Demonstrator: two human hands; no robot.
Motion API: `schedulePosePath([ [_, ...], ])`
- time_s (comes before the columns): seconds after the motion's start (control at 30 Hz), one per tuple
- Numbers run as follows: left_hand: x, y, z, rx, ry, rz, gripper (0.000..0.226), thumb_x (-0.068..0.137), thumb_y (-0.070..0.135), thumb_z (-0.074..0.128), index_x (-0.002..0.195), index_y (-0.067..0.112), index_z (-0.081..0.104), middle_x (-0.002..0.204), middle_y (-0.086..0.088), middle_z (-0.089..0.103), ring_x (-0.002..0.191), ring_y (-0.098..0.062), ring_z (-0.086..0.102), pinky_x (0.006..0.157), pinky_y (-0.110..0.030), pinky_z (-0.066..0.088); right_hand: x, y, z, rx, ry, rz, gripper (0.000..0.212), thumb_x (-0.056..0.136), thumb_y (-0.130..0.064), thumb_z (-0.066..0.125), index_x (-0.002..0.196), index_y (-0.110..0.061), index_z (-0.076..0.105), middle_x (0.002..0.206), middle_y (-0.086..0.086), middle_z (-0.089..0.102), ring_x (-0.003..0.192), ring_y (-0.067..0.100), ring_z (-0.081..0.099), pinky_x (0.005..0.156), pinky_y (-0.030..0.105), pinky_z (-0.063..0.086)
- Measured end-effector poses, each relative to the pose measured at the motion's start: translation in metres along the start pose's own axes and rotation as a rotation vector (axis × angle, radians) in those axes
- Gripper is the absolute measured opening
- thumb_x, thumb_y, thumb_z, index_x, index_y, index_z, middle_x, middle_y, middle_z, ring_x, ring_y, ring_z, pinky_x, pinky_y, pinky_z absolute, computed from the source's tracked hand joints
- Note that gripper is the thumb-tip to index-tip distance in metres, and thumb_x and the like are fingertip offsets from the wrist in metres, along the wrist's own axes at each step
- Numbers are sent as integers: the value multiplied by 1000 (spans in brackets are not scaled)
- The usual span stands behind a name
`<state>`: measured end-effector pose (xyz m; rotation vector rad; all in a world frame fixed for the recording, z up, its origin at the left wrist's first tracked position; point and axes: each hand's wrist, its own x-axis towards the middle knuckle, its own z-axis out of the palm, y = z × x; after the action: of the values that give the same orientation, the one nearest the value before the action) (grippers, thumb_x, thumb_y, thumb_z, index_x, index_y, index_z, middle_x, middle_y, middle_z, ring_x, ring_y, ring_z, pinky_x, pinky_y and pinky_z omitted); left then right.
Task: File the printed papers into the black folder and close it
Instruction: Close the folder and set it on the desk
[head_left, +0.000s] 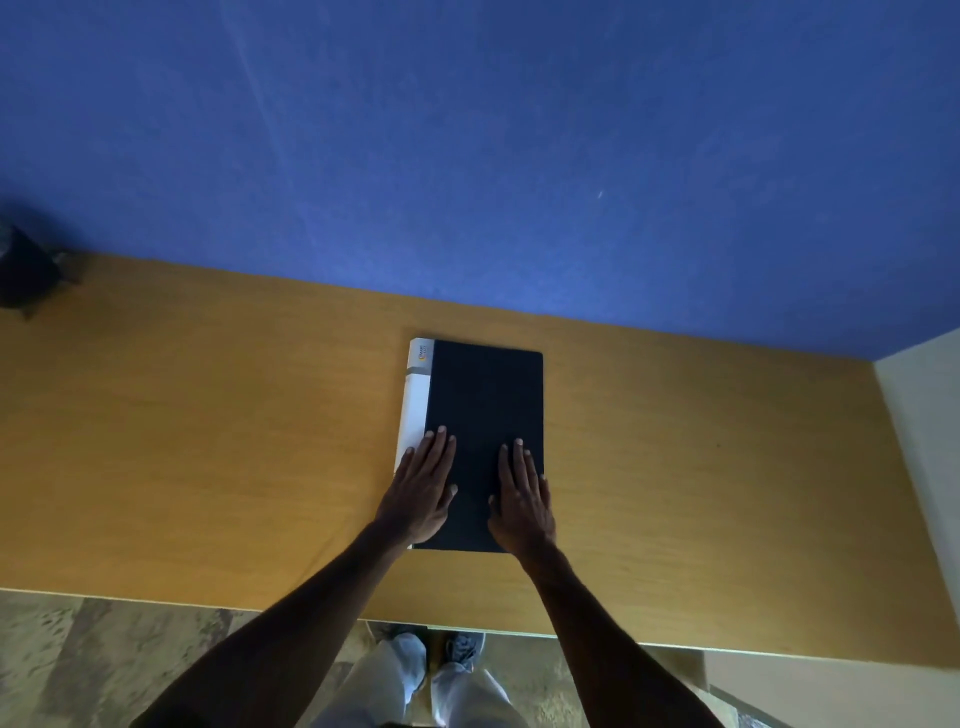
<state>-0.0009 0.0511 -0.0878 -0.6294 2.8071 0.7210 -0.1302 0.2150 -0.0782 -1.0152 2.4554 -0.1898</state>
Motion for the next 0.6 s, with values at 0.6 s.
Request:
schedulePosePath([
  [0.6, -14, -32, -45, -436, 213, -427, 74, 102, 16, 63, 167, 14, 28, 167, -13, 39, 152, -36, 41, 122, -51, 41, 2, -8, -34, 232, 85, 360, 68, 98, -19, 60, 161, -14, 36, 156, 11, 42, 139, 37, 45, 103, 55, 52],
])
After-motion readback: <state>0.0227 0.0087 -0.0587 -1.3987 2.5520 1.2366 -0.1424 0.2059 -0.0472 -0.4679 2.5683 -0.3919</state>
